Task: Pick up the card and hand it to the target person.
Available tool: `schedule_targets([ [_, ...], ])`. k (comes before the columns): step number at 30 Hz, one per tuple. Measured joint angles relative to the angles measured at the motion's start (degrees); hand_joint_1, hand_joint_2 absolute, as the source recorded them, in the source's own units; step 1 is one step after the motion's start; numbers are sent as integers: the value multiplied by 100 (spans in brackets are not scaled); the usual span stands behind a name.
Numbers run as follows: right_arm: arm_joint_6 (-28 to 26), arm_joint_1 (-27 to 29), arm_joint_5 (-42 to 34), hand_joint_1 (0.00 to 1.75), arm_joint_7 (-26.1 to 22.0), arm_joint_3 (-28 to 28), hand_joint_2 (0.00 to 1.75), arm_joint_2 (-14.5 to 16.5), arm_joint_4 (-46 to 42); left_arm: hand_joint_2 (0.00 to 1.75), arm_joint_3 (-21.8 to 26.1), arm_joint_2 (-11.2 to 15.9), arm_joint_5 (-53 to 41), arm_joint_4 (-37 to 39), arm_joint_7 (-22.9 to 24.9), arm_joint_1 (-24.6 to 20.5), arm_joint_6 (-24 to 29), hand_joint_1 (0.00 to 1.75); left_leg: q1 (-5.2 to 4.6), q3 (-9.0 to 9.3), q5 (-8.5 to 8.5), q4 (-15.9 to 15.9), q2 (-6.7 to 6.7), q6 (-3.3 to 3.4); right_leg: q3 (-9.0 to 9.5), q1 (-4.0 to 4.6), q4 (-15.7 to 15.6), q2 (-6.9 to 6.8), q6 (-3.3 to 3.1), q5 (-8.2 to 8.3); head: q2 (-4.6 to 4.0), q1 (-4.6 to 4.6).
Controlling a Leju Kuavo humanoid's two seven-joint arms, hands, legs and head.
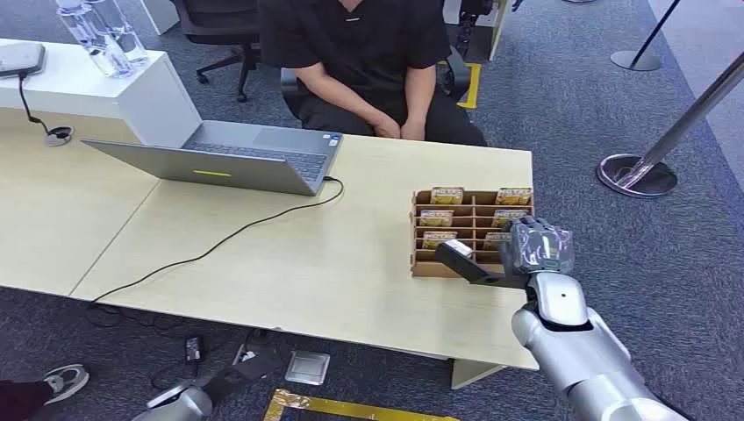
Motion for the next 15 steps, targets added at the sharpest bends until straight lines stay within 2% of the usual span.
schedule_targets([
  [4,-31,0,-19,140,0,-7,175,-23,2,0,1,0,-5,0,-12,-2,-12,0,0,1,0,0,0,0,0,0,0,0,0,0,0,2],
  [8,-108,12,-48,165,-16,-38,175,-63,2,175,1,0,-41,2,-69,-12,-41,0,0,2,0,0,1,0,1,0,0,1,1,1,0,0],
  [10,-140,22,-63,171,-41,-51,175,-74,2,87,0,0,-62,2,-132,-19,-44,0,0,3,0,1,2,0,1,0,0,2,1,1,0,2],
  [12,-162,31,-80,169,-75,-72,175,-79,2,0,-1,0,-74,2,-213,-28,-34,0,0,4,0,1,3,0,1,0,0,3,1,1,0,2],
  [15,-174,40,-97,170,-144,-105,175,-81,2,0,-1,0,-79,2,-309,-36,2,0,0,5,0,1,4,0,2,0,0,3,0,2,0,2],
])
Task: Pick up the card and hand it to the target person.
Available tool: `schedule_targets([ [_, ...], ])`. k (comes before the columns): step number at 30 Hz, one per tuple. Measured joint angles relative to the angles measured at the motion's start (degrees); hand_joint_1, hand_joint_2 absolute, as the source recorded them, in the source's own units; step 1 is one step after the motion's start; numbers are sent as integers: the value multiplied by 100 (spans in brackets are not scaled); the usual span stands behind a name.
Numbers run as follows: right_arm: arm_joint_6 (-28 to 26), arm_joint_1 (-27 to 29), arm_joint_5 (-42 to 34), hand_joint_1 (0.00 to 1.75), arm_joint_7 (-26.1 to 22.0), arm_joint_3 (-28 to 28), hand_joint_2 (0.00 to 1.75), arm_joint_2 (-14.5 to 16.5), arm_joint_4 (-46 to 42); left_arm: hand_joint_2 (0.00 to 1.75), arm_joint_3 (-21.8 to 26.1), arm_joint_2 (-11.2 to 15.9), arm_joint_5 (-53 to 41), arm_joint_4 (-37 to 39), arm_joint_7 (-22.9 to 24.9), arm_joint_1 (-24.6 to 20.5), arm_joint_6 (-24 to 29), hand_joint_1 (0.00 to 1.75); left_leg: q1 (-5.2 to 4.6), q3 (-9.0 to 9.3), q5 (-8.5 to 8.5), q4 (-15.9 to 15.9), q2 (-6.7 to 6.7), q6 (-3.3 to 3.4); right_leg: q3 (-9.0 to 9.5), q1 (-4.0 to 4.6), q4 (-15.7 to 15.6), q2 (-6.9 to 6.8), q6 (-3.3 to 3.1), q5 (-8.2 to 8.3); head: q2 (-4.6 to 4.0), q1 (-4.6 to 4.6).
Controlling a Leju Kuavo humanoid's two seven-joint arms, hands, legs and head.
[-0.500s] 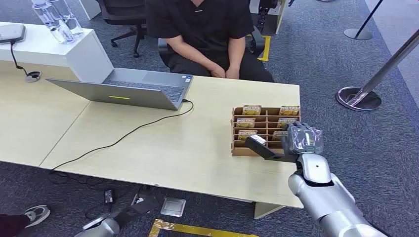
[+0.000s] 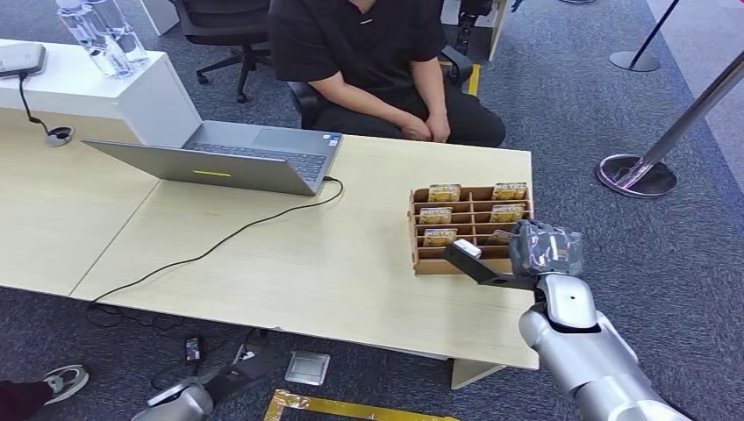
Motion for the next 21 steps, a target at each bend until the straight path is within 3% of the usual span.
schedule_targets([
  [2,-7,9,-4,171,-48,-29,175,1,-1,0,0,0,0,0,-41,-2,34,0,0,1,0,0,0,0,0,0,0,0,0,0,0,0],
  [6,-18,29,-28,175,-165,-74,175,18,-2,175,0,0,0,0,-117,-8,105,0,0,1,0,0,2,0,1,0,1,1,-1,0,0,1],
  [17,-143,116,-456,175,-603,-318,175,122,-27,175,-15,0,45,0,10,-36,297,0,0,0,0,0,8,0,1,0,1,2,-1,1,0,1],
  [21,-510,195,-1052,175,-1118,-578,175,162,-148,175,-15,0,63,0,12,-44,312,0,0,-4,0,0,7,0,-1,0,2,1,-1,1,0,-1],
])
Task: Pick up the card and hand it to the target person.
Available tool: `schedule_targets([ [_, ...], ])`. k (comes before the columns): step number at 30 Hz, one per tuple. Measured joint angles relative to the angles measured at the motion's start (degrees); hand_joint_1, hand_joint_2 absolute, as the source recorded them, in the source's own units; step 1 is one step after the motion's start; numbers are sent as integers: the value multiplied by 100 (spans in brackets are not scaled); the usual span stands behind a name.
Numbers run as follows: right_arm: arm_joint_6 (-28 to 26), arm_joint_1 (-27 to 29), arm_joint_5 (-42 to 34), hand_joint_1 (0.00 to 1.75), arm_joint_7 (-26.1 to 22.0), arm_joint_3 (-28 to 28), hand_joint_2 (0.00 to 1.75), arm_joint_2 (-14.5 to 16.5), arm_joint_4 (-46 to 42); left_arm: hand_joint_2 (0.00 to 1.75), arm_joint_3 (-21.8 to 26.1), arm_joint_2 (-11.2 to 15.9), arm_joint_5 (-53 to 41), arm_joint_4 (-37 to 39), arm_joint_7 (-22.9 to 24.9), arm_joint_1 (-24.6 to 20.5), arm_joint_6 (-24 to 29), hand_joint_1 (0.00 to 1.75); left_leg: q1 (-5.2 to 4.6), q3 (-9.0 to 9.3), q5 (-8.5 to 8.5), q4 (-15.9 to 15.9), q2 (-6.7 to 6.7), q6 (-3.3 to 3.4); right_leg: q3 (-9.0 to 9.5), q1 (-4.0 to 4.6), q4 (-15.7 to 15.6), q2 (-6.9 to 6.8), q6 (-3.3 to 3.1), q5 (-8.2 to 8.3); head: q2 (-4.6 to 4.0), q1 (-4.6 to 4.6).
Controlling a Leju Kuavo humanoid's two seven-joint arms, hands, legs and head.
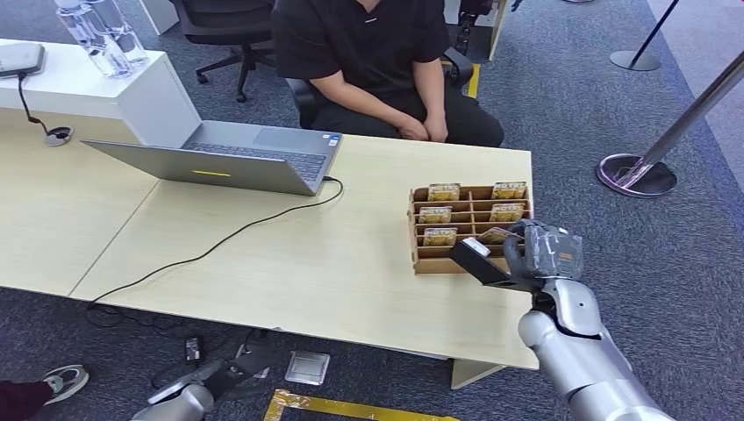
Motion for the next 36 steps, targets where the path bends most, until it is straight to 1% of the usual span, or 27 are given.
schedule_targets([
  [4,-631,24,-799,175,-811,-439,175,90,-363,175,0,0,-21,0,0,-13,-1,0,0,-1,0,0,0,0,-1,0,0,0,0,0,0,1],
  [7,-799,117,-918,175,-1302,-851,175,206,-973,175,1,0,-40,1,3,-16,5,0,0,-3,0,0,-1,0,-2,0,0,-1,0,0,0,1],
  [8,-813,172,-899,175,-1537,-1041,175,285,-1248,175,1,0,-47,2,5,-17,9,0,0,-3,0,-1,-1,0,-3,0,1,-1,0,0,0,2],
  [11,-835,333,-926,175,-2375,-1805,175,651,-2223,175,-1,-1,-91,2,11,-20,16,0,0,-3,0,-1,-2,0,-4,1,2,0,0,-1,0,-9],
  [13,-839,419,-1099,175,-2622,-2193,175,876,-2768,175,-3,-3,-105,2,12,-22,24,0,0,-3,0,-2,-2,0,-4,1,1,0,0,-1,0,-12],
  [15,-841,509,-1341,175,-2676,-2397,175,1049,-3201,175,-5,-5,-113,2,10,-26,36,0,0,-1,0,-2,5,0,-4,1,2,6,0,-1,0,-7],
  [17,-842,561,-1576,175,-2693,-2455,175,1169,-3434,175,-9,-7,-125,2,6,-37,40,0,0,1,0,-2,15,0,-4,0,1,14,-1,0,0,-3],
  [21,-840,565,-1686,175,-2702,-2436,175,1325,-3457,175,-23,-9,-165,2,-1,-60,31,0,0,2,0,-2,18,0,-2,0,2,16,-3,3,0,-1],
  [23,-839,470,-1617,175,-2651,-2385,175,1397,-3236,175,-24,-11,-176,2,-8,-70,30,0,1,4,0,-2,26,0,-4,0,6,23,-8,6,0,-1],
  [28,-833,202,-1465,175,-2269,-2026,175,1535,-2358,175,-31,-30,-187,2,-28,-117,27,0,1,4,3,-2,27,-5,-7,1,11,23,-11,8,0,-8],
  [36,-817,-192,-1950,175,-1829,-1326,175,1539,-1241,175,-67,-31,-224,2,-26,-120,-17,0,1,-3,4,-2,27,-6,-12,1,12,23,-12,8,0,-5],
])
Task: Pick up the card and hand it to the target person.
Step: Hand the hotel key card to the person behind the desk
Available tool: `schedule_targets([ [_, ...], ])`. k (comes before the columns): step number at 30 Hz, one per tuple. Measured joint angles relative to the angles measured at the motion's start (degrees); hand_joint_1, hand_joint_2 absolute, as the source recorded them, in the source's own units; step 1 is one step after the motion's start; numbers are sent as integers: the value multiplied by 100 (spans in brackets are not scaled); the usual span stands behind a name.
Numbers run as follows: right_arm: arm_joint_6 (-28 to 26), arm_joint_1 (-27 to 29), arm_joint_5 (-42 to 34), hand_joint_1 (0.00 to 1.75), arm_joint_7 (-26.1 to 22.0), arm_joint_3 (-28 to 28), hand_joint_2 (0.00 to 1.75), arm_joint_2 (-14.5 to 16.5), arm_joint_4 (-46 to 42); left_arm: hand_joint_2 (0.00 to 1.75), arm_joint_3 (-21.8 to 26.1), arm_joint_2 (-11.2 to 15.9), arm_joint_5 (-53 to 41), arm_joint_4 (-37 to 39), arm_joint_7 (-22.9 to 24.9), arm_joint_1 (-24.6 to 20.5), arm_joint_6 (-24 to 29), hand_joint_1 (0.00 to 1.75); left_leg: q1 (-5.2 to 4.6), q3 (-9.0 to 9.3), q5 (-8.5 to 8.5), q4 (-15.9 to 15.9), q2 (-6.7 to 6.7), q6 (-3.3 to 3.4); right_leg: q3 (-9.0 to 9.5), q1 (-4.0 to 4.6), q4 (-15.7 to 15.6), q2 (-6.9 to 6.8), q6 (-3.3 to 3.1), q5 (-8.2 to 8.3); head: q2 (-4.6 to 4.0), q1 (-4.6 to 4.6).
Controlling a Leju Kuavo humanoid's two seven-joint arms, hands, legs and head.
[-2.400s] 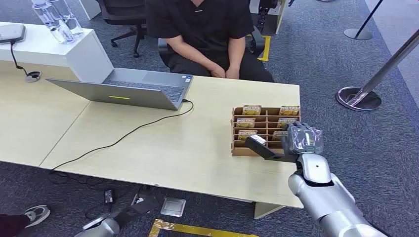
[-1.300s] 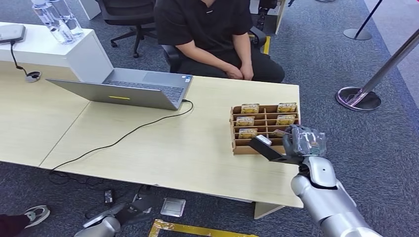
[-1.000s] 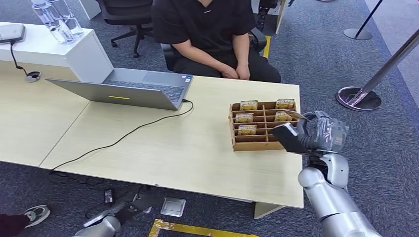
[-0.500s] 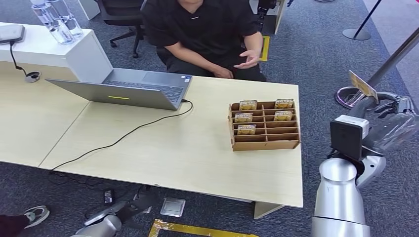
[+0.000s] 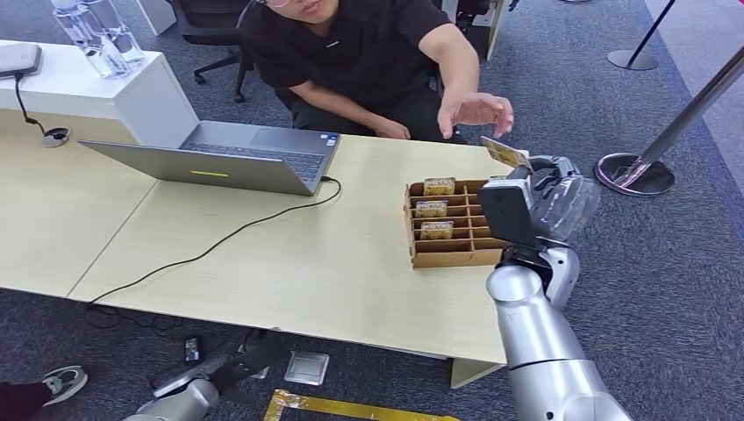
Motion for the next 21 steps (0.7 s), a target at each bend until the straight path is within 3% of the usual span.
schedule_targets([
  [7,-7,-120,-305,175,283,549,175,-2,505,175,-25,0,-56,9,2,4,-40,0,0,0,0,0,0,0,-2,0,-1,0,0,0,0,2],
  [17,-11,-188,-310,175,537,691,175,-8,750,175,-113,0,-225,13,57,-10,60,0,0,1,0,1,1,0,-4,0,-1,0,0,0,0,3],
  [20,-17,-189,-292,175,540,689,175,-9,766,44,-183,0,-281,13,107,-29,114,0,0,1,0,1,3,0,-5,0,-1,2,0,0,0,3],
  [21,-19,-189,-276,131,540,686,175,-9,766,0,-191,0,-267,13,113,-33,113,0,0,1,0,1,4,0,-5,0,-1,2,0,0,0,4],
])
